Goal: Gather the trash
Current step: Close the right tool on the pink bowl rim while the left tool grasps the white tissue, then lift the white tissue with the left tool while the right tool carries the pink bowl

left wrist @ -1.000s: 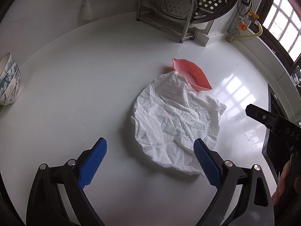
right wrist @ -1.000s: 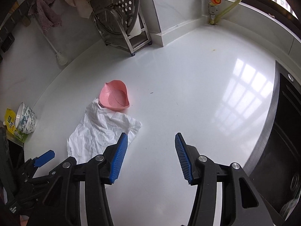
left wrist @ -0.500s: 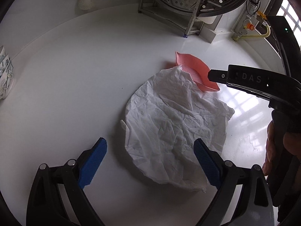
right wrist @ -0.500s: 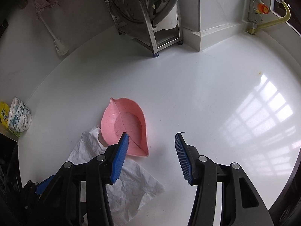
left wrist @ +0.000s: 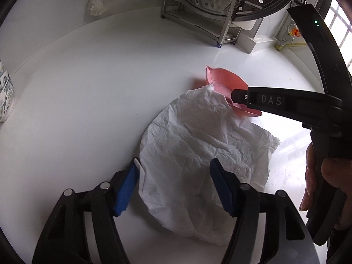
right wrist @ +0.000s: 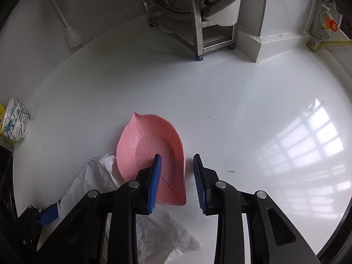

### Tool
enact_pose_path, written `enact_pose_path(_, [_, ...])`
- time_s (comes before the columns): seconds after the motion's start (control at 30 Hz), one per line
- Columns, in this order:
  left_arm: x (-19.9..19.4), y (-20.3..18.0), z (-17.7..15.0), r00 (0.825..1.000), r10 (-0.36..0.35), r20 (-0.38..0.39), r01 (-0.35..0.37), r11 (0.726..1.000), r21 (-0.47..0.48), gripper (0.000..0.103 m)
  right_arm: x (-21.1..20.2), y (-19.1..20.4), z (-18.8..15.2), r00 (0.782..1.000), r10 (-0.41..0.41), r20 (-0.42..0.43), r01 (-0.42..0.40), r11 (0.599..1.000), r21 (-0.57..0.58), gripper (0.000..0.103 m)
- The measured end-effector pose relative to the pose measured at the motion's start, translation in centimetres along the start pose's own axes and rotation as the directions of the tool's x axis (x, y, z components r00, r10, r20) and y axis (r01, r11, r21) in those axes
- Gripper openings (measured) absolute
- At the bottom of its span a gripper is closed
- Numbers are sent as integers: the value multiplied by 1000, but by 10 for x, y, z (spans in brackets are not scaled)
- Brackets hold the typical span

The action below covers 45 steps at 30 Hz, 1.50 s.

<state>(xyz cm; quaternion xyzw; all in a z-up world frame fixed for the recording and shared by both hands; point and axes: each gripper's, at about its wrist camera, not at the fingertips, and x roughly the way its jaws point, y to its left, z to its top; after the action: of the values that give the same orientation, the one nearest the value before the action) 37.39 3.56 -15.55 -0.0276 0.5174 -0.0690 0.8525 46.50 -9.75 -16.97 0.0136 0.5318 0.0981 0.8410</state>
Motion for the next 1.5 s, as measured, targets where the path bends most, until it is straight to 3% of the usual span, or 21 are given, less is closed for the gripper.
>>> enact_pose_path(0.1, [0,0,3,1000,6,-2,-6,1000,9,25,1,1,2,1000,6,-4,-6,1000,3,8])
enact_pose_path(0.13, [1,1,4,1000,-2,-8,2,1000,8,10,0,1,1,1000,8,-2,-8,1000,8,6])
enact_pose_path(0.2, [0,3,4,1000,-17,-17,17,1000,7,7,-2,-1,0,1000,12,4,-12,1000,21,5])
enact_pose_path(0.5, [-17,21,5,997,-69,-18,70,997,31,4,-24,-22,-16,1000,-2,30,-3,990,140,3])
enact_pose_path(0.9, [-66,21,-17,993,-115,12,112,981,156,4,-72,-32,-74,998,-10,64,-6,969,248,3])
enact_pose_path(1.23, [-99,11,-49,987,-160,4,155,960,233,4,-119,-32,-136,996,-17,89,-12,949,315,3])
enact_pose_path(1.5, [-128,-20,-83,982,-188,2,178,936,303,4,-158,-37,-208,994,-33,106,-9,929,369,3])
